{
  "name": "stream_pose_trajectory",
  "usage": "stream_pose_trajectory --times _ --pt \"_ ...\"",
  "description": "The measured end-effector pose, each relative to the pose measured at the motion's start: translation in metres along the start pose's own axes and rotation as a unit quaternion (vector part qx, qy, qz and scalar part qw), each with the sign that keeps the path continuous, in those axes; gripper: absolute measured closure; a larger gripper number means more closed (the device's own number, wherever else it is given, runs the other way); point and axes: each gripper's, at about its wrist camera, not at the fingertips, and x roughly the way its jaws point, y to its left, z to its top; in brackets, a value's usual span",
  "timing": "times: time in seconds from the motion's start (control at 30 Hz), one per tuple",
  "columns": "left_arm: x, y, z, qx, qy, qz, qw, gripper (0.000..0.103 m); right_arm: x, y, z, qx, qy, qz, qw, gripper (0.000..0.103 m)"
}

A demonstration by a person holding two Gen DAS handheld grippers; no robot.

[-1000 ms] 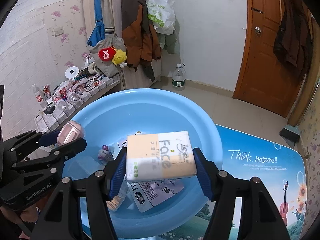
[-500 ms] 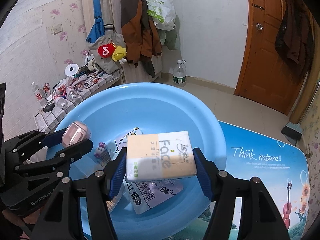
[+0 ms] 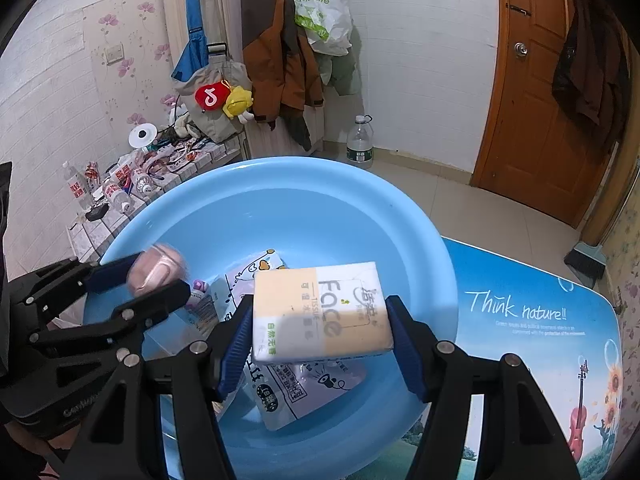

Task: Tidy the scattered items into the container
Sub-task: 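Lower both items into the basin and open both grippers to release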

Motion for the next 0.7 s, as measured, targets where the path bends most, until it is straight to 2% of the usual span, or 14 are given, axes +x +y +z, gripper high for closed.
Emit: stream_pose_trajectory --times 0.13,0.7 --pt "-0.005 -0.002 0.001 0.008 -0.011 0.001 0.9999 0.043 0.002 0.002 0.001 0.0 0.001 0.0 1.0 0.038" --pt "-0.027 0.023 -0.002 0.0 -0.024 0.018 0.9996 0.041 0.004 0.026 -0.002 -0.012 0.003 0.011 1.0 0.038"
